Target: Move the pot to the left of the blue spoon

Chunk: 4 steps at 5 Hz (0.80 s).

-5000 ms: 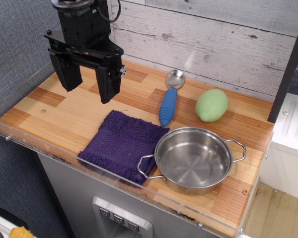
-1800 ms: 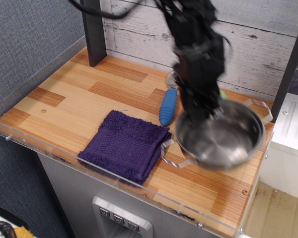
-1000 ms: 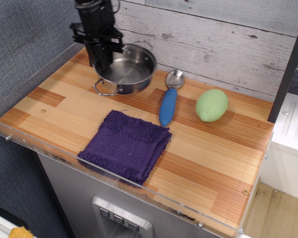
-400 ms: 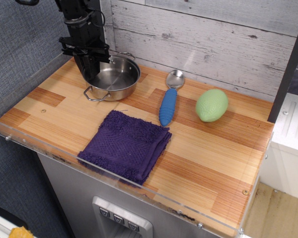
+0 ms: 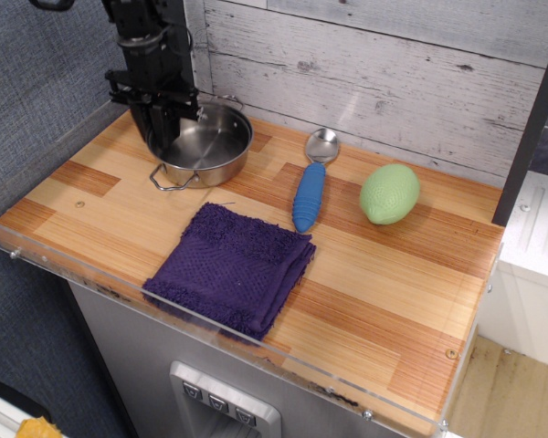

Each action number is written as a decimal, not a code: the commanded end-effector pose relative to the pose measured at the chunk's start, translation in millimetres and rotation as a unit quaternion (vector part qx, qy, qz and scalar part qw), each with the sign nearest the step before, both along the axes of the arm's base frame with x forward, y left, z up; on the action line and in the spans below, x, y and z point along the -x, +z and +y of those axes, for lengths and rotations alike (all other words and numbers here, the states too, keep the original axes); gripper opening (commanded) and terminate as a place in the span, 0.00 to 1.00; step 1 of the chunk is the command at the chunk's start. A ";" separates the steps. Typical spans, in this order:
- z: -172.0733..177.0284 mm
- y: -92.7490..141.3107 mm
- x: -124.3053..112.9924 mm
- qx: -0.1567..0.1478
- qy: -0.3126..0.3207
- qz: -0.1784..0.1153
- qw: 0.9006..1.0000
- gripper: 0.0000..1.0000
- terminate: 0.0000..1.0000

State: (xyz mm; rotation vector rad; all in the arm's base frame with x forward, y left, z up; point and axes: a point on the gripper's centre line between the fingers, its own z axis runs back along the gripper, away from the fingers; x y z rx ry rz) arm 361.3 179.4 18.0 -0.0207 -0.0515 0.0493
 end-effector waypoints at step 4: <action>-95.6 150.0 29.6 -0.047 0.020 -0.053 0.997 1.00 0.00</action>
